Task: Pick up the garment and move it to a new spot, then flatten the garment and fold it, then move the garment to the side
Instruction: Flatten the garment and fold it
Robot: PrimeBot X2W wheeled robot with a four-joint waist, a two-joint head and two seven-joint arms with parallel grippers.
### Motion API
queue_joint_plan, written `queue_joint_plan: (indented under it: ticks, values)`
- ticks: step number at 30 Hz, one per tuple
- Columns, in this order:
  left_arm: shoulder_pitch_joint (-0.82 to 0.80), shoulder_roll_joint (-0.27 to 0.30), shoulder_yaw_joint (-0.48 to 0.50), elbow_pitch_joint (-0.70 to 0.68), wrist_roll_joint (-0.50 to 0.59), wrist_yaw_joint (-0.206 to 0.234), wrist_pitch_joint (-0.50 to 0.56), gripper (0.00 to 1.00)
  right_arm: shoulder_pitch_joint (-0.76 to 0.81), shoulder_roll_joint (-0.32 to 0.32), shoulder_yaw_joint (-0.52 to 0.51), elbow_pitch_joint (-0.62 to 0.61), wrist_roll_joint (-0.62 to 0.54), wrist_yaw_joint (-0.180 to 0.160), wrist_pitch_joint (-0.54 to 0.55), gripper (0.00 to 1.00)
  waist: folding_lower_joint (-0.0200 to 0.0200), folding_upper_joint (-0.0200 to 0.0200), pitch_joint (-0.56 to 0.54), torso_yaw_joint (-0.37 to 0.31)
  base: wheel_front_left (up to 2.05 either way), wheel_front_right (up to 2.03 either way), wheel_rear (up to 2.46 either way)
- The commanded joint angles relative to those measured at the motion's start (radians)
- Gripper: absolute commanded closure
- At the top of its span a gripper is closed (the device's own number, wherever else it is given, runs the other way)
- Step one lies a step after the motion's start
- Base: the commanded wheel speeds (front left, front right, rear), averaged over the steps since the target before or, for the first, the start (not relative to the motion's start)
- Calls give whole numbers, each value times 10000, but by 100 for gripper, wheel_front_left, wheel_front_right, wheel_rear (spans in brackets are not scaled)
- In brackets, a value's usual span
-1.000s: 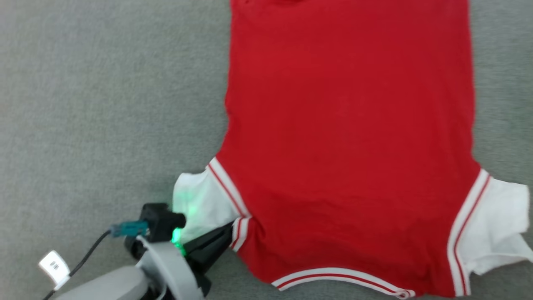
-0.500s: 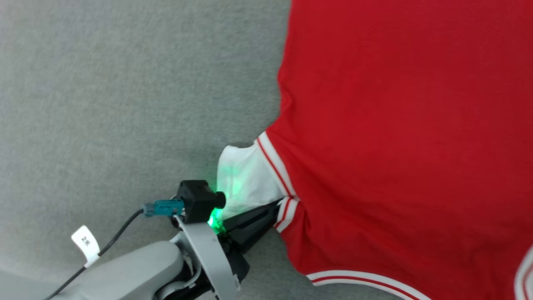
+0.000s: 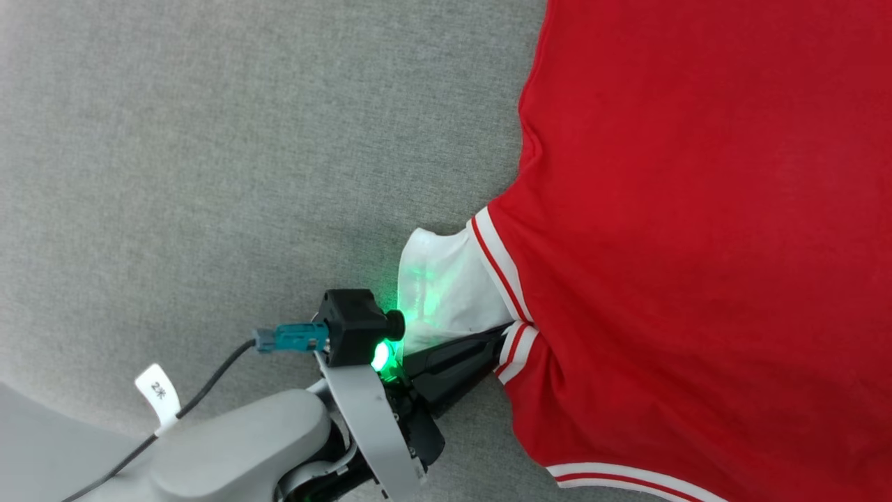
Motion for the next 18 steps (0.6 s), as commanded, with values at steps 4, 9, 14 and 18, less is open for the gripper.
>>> queue_joint_plan:
  ticks: [4, 9, 14, 18]
  values:
    - [313, -9, 60, 909, -337, 179, 215, 100, 664, 439, 356, 269, 174, 5, -13, 100, 0, -1, -245, -141, 0, 0, 0]
    - [740, 229, 582, 893, -292, 179, 188, 100, 1125, -95, 729, -438, 798, 2, -306, 100, 0, -1, -927, -485, 0, 0, 0]
    - [1306, 503, 988, 689, -249, 154, 137, 100, 2414, -1300, 1364, -2067, 2048, -4, -342, 100, 0, -1, -1678, -904, 0, 0, 0]
    - [1723, 667, 1310, 472, -235, 110, 115, 100, 4022, -2271, 1506, -3578, 3249, -4, -409, 100, 0, -1, -2151, -1314, 0, 0, 0]
